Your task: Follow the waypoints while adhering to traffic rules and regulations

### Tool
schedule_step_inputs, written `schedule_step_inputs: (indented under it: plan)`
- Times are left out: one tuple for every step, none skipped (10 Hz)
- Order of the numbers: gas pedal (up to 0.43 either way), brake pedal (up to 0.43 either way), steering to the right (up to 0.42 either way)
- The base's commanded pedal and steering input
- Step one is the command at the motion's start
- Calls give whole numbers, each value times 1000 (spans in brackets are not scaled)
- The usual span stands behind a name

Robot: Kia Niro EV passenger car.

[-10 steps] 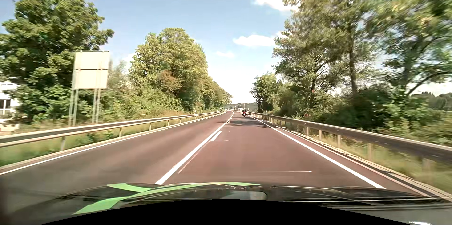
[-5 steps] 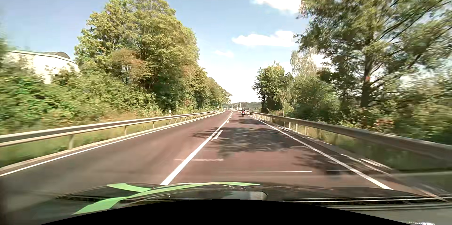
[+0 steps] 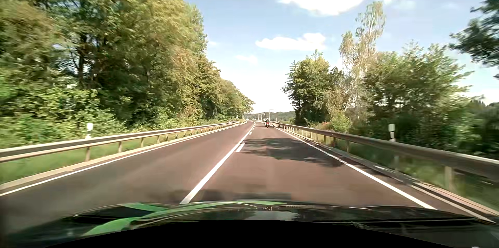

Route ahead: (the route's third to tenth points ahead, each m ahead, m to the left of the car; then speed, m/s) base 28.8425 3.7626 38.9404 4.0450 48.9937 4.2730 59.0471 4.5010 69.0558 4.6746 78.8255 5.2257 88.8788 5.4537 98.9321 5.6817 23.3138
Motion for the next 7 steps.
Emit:
schedule_step_inputs:
  plan:
    - [177,0,0]
    - [169,0,-1]
    - [169,0,-1]
    - [169,0,-1]
    - [169,0,-1]
    - [169,0,-2]
    - [177,0,-2]
